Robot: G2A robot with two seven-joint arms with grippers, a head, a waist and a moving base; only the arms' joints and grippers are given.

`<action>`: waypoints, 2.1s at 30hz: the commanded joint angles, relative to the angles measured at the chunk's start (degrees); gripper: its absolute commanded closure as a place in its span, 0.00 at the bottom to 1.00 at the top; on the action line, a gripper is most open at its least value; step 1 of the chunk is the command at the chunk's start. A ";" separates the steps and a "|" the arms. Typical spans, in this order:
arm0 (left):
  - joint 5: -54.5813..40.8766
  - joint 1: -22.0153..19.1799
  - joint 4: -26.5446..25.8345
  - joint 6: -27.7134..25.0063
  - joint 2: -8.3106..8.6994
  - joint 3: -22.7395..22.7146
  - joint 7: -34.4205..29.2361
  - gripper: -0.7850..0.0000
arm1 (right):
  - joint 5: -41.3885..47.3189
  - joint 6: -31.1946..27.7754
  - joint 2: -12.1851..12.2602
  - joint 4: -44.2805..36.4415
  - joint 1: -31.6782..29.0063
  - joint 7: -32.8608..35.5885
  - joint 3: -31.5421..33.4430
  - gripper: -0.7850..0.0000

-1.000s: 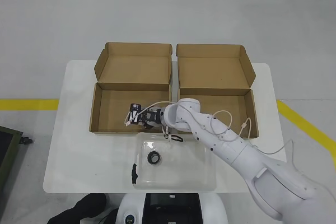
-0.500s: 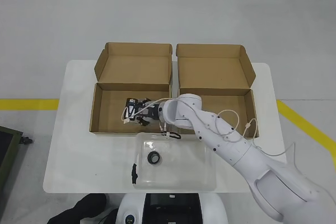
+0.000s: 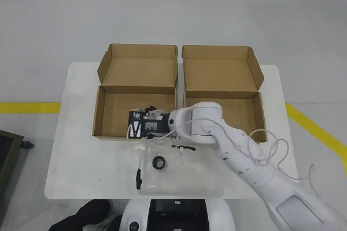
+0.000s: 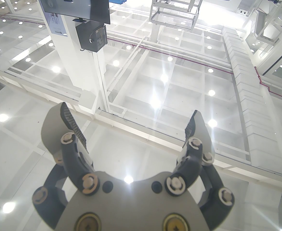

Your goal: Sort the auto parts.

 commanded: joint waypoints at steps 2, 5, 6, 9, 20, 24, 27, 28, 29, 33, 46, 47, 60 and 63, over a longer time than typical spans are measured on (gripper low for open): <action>0.00 0.00 0.00 0.00 0.00 0.00 0.00 0.00 | 0.32 -2.60 1.12 -3.52 -2.94 1.54 2.27 0.41; 0.00 0.00 0.00 0.00 0.00 0.00 0.00 0.00 | 0.22 -6.77 2.30 -6.71 -5.88 1.48 4.45 0.38; 0.00 0.00 0.00 0.00 0.00 0.00 0.00 0.00 | 0.48 -7.82 2.70 -7.12 -7.10 1.11 5.33 0.38; 0.00 0.00 0.00 0.00 0.00 0.00 0.00 0.00 | -0.62 -10.93 3.84 -9.87 -10.38 0.93 7.35 0.36; 0.00 0.00 0.00 0.00 0.00 0.00 0.00 0.00 | -7.72 -13.29 6.55 -16.54 -21.66 -1.69 9.98 0.31; 0.00 0.00 0.00 0.00 0.00 0.00 0.00 0.00 | -11.14 -12.71 7.09 -16.29 -24.35 -4.61 9.81 0.31; 0.00 0.00 0.00 0.00 0.00 0.00 0.00 0.00 | -14.24 -12.17 7.36 -15.53 -25.07 -6.24 9.37 0.26; 0.00 0.00 0.00 0.00 0.00 0.00 0.00 0.00 | -15.10 -11.93 7.42 -15.14 -25.12 -6.82 9.26 0.24; 0.00 0.00 0.00 0.00 0.00 0.00 0.00 0.00 | -15.76 -11.73 7.47 -14.64 -25.16 -7.45 9.12 0.24; 0.00 0.00 0.00 0.00 0.00 0.00 0.00 0.00 | -18.16 -11.09 7.60 -12.63 -24.98 -9.28 8.33 0.26; 0.00 0.00 0.00 0.00 0.00 0.00 0.00 0.00 | -23.20 -8.05 7.56 -4.71 -23.75 -15.37 5.33 0.29; 0.00 0.00 0.00 0.00 0.00 0.00 0.00 0.00 | -23.22 -7.96 7.54 -4.17 -23.64 -15.88 5.19 0.29; 0.00 0.00 0.00 0.00 0.00 0.00 0.00 0.00 | -20.80 -7.37 7.19 0.25 -21.88 -19.45 3.89 0.42; 0.00 0.00 0.00 0.00 0.00 0.00 0.00 0.00 | -20.09 -7.40 7.12 0.95 -21.54 -19.74 3.67 0.59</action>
